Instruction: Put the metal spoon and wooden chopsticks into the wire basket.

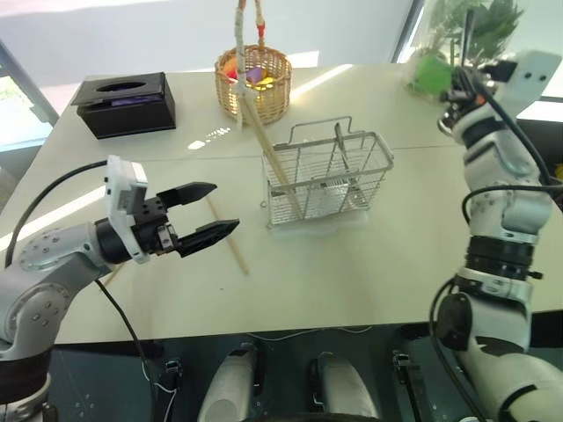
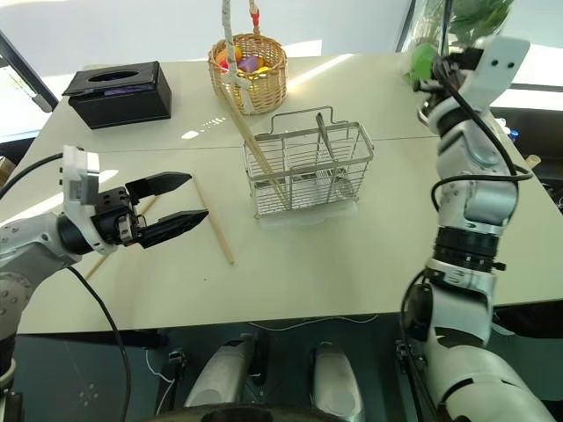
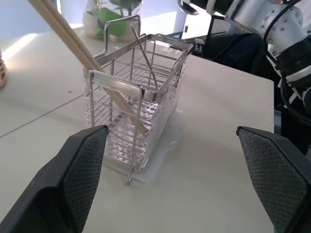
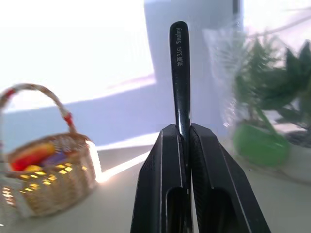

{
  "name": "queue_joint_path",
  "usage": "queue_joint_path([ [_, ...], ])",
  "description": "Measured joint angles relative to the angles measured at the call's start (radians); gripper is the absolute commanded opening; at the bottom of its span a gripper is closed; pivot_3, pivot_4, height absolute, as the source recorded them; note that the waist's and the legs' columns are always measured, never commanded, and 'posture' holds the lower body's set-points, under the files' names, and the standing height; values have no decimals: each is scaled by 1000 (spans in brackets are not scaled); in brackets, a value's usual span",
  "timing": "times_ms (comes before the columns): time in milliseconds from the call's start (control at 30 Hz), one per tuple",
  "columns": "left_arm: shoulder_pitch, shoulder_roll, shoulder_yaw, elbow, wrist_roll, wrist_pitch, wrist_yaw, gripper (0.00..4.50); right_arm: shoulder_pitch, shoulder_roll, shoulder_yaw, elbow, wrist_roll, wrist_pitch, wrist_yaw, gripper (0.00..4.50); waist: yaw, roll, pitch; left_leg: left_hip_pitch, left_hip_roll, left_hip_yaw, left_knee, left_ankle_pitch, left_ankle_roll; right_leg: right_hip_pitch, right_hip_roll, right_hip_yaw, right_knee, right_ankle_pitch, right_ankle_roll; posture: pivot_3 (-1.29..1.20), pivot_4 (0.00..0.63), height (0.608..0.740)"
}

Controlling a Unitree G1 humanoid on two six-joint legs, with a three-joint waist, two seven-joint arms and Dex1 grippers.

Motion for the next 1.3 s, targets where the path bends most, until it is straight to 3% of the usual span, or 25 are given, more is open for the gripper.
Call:
queue_joint_path([
  [233,-43,-10,-19,9,24,-15,-15,4500,-4,154,47,-56,96,-46,7,32,-2,0,0,0,0,0,-1,0,0,-1,0,0,1,0,0,0,150,740],
  [533,-37,-21,-14,1,27,-15,14,4500,119,200,93,-53,100,-106,24,32,-4,0,0,0,0,2,-1,0,-1,-3,0,3,3,0,0,0,150,740],
  [967,-21,-24,6,-15,25,-15,34,4500,181,230,134,-25,76,-174,36,32,-5,0,0,0,0,5,-1,1,-2,-9,0,8,11,0,-1,0,150,740],
  [1067,-21,-24,6,-15,24,-15,35,4500,184,238,146,-25,69,-182,35,1065,-5,0,0,0,0,5,-1,2,-2,-9,0,8,12,0,-1,0,150,740],
  [1267,-21,-27,6,-15,25,-15,36,4500,185,245,156,-25,62,-189,34,4128,-5,0,0,0,0,5,-1,2,-2,-9,0,8,12,0,-1,0,150,740],
  [1300,-21,-27,6,-15,24,-15,36,4500,185,245,156,-25,61,-189,34,4467,-5,0,0,0,0,5,-1,2,-2,-9,0,8,12,0,-1,0,150,740],
])
